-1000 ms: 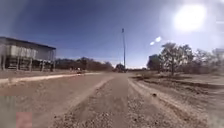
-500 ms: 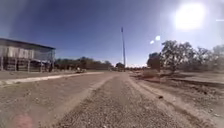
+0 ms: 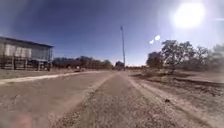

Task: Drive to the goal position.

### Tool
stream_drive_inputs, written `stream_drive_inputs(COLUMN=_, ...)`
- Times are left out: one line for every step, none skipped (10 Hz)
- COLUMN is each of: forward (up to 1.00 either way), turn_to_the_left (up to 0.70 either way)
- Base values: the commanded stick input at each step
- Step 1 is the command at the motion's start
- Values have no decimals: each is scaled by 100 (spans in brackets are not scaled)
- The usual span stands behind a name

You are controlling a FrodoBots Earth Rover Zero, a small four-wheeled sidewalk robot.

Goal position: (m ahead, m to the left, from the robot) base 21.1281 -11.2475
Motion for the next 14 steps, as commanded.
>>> stream_drive_inputs(forward=70, turn_to_the_left=0)
stream_drive_inputs(forward=70, turn_to_the_left=0)
stream_drive_inputs(forward=70, turn_to_the_left=0)
stream_drive_inputs(forward=70, turn_to_the_left=0)
stream_drive_inputs(forward=70, turn_to_the_left=0)
stream_drive_inputs(forward=70, turn_to_the_left=0)
stream_drive_inputs(forward=70, turn_to_the_left=0)
stream_drive_inputs(forward=70, turn_to_the_left=0)
stream_drive_inputs(forward=70, turn_to_the_left=0)
stream_drive_inputs(forward=70, turn_to_the_left=0)
stream_drive_inputs(forward=70, turn_to_the_left=0)
stream_drive_inputs(forward=70, turn_to_the_left=0)
stream_drive_inputs(forward=70, turn_to_the_left=0)
stream_drive_inputs(forward=70, turn_to_the_left=0)
